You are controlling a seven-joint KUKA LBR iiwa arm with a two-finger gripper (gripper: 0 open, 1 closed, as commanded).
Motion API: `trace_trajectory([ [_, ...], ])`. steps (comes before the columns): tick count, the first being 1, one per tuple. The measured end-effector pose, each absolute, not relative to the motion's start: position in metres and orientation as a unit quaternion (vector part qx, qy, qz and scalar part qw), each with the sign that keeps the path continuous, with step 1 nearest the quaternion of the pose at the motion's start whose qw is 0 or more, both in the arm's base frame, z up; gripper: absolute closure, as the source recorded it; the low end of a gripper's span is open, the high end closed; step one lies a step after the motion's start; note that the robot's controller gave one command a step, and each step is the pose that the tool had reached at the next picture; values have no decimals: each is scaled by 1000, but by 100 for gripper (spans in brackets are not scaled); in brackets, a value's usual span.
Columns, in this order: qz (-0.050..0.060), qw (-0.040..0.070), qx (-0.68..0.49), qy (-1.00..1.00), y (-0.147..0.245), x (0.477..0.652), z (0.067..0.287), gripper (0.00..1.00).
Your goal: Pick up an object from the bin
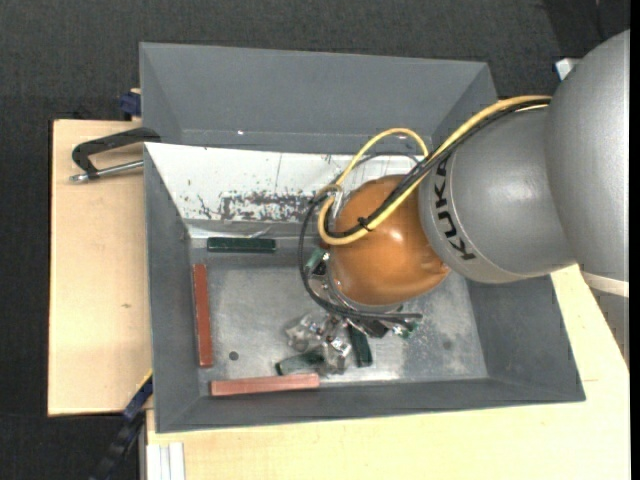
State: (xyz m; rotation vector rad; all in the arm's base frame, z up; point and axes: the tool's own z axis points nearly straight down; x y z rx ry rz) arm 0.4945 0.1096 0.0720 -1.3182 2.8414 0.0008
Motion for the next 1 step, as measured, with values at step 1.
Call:
trace_trajectory([
  [1, -1, 6, -420, 907, 106, 527, 240, 100],
])
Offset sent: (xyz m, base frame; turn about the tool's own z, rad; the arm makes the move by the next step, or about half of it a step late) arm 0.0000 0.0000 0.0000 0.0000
